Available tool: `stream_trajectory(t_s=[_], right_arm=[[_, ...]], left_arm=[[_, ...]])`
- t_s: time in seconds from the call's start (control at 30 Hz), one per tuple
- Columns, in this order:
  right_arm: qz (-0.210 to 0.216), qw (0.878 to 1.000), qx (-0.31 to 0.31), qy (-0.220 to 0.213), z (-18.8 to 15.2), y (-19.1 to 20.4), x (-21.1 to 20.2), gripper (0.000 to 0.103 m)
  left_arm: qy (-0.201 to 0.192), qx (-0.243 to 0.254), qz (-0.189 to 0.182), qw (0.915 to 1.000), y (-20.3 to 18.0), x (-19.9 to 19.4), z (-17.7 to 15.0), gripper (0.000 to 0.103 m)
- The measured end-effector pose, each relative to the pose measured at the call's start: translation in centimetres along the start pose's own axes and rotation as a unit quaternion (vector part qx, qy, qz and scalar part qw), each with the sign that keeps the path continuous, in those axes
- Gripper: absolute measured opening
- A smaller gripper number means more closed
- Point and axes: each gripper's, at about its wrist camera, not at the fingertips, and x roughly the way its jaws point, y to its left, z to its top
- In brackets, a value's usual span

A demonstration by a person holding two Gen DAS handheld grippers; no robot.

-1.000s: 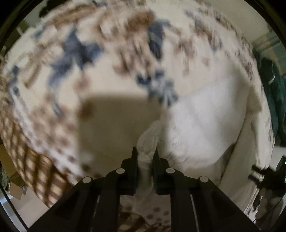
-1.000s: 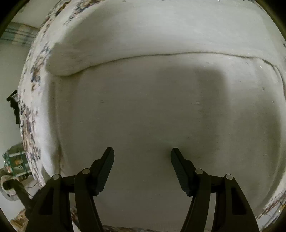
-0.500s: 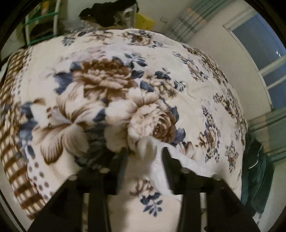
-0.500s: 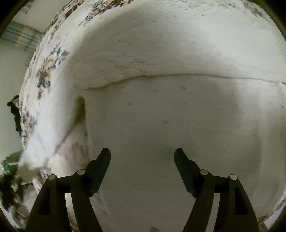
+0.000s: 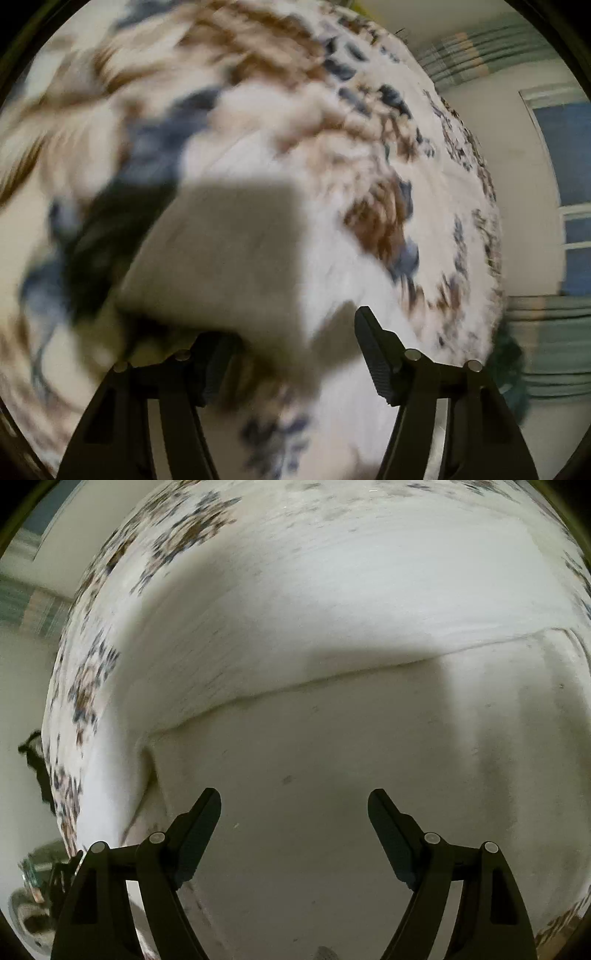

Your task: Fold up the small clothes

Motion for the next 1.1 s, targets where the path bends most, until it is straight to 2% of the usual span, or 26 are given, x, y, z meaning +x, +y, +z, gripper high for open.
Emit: stream_trajectory(t_s=[0.03,0.1,0.27,0.4,0.5,0.63,0.77,0.8,0.83,0.97,1.03,1.1], right_arm=[[-0.001,1.000,0.004,-0.003,0.4,-0.7,-0.2,0.084],[-0.001,1.000,0.010,-0.010,0.9,-1.8,-0.6,0.084],[0.005,0.999,0.045,-0.028,2.1,-5.8,-2.7,0.084],[0.019,0.996,0.074,-0.040,3.7,-9.2,-4.9,0.084],[0.034,0.994,0.089,-0.052,5.2,-12.3,-7.0,0.084],[0.043,0.992,0.102,-0.063,7.5,-17.6,-10.1,0.084],[0.037,0.990,0.120,-0.070,9.3,-23.8,-12.4,0.084],[0.034,0.989,0.125,-0.072,9.7,-25.6,-13.0,0.084],[0.029,0.988,0.130,-0.075,10.0,-27.4,-13.6,0.084],[0.016,0.986,0.149,-0.077,11.0,-34.6,-15.4,0.084],[0.007,0.986,0.154,-0.069,11.3,-38.0,-15.8,0.084],[0.006,0.987,0.153,-0.056,11.5,-40.5,-15.8,0.084]], left_arm=[[-0.022,0.017,0.014,0.9995,-1.1,-0.1,0.5,0.007],[-0.050,0.044,0.031,0.9973,-3.5,-0.9,1.4,0.006],[-0.121,0.117,0.017,0.9855,-10.2,-5.9,2.1,0.006],[-0.159,0.207,-0.020,0.9652,-17.8,-11.0,-0.8,0.006],[-0.158,0.272,-0.057,0.9477,-24.1,-13.1,-5.8,0.006],[-0.107,0.349,-0.108,0.9246,-31.6,-12.6,-16.3,0.006],[-0.019,0.403,-0.133,0.9052,-36.7,-7.8,-29.0,0.006],[0.002,0.417,-0.134,0.8991,-37.5,-6.5,-32.1,0.006],[0.025,0.436,-0.133,0.8897,-38.5,-4.8,-36.3,0.006],[0.103,0.494,-0.119,0.8551,-39.6,0.8,-49.6,0.006],[0.132,0.515,-0.104,0.8406,-39.8,2.7,-54.7,0.008],[0.151,0.536,-0.071,0.8276,-39.8,4.6,-59.0,0.011]])
